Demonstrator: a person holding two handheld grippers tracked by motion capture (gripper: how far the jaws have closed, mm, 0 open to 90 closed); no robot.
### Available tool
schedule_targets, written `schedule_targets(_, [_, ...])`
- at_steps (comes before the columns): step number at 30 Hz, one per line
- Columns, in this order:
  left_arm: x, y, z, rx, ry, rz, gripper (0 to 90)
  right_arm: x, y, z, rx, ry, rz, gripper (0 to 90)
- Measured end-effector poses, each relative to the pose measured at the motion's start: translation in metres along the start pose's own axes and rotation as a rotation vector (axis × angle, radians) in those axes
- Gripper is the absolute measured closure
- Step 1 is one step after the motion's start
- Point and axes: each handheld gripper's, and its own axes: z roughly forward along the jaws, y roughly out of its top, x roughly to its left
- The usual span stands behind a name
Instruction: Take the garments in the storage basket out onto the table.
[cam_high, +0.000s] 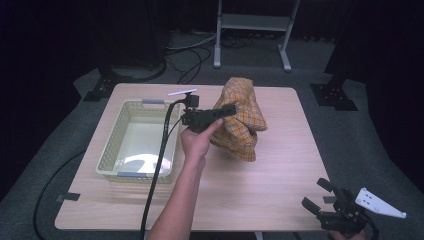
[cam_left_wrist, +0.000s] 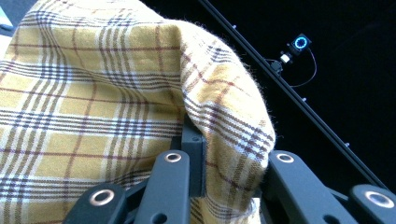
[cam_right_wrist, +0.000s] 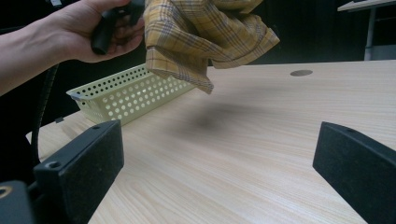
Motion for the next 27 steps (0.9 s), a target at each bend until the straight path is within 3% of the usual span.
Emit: schedule_targets(27, [0.021,-0.017,0.035,0.09,0.107,-0.022,77.5,-0.002,0.0,-0.001,-0.007,-0.001,-0.001,1.8])
